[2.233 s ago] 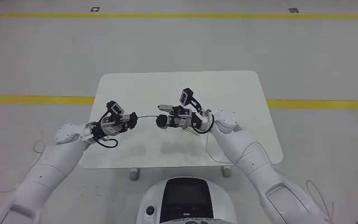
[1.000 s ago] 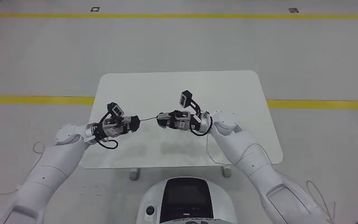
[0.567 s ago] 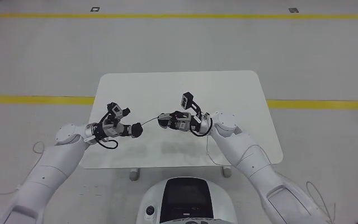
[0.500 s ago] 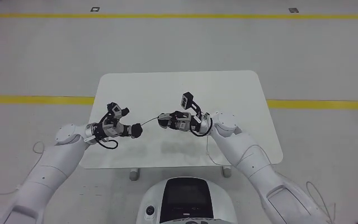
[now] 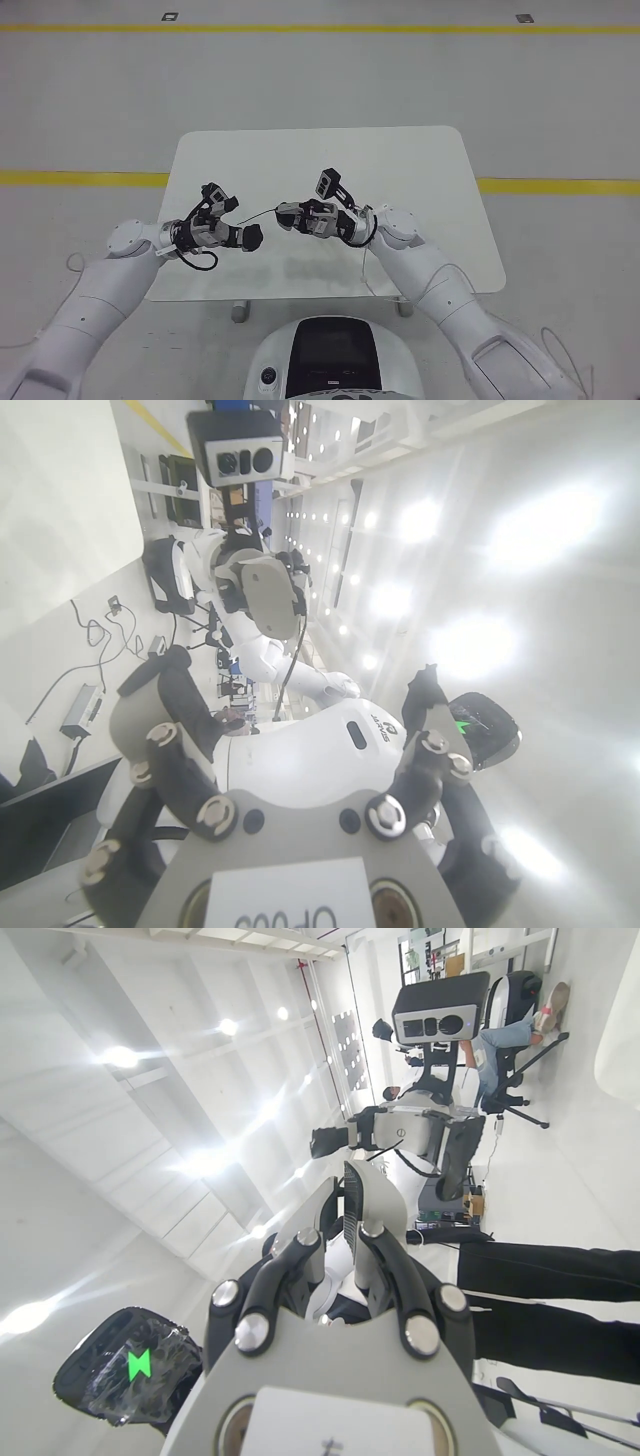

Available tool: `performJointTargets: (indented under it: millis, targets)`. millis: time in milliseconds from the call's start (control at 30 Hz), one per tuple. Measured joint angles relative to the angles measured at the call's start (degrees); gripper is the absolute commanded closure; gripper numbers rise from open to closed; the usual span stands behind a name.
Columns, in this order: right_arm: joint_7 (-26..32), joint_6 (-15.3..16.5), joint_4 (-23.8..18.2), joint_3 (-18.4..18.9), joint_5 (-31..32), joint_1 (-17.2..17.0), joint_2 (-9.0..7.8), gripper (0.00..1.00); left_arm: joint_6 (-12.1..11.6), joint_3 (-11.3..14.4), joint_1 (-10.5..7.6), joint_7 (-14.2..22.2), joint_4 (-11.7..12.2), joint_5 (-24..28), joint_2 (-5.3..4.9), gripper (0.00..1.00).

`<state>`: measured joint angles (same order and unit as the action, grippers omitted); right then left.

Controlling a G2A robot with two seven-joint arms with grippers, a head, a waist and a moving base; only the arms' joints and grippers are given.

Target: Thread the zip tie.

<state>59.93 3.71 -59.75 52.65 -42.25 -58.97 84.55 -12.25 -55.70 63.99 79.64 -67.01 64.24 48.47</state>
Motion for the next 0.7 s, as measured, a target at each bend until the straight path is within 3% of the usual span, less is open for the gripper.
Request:
performJointTargets:
  millis: [233,467,500,567,700]
  targets:
    - [-0.4,0.2,0.1,-0.2,0.2,0.1,0.06,1.00,0.2,0.0,0.27,-0.9,-0.6,-0.1,0.06,0.00]
    - [-1.3,-1.1,-3.2,-0.7,0.7,-1.7,-0.05,1.00,0.7,-1.0,1.21,-1.1,-1.8,-0.2,0.22,0.00]
    - [-1.4,-1.3,-3.2,-0.8,0.8,-1.7,-0.05,1.00,0.8,-1.1,1.23,-1.0,-1.8,-0.3,0.25,0.05]
    - [-1.6,-1.5,-3.2,-0.9,1.2,-1.7,-0.06,1.00,0.8,-1.2,1.23,-0.9,-1.9,-0.8,0.29,0.44]
    - [-1.3,-2.6,-3.2,-1.0,2.5,-1.3,-0.23,1.00,0.4,-1.7,1.45,-0.6,-1.8,-1.3,0.41,0.64]
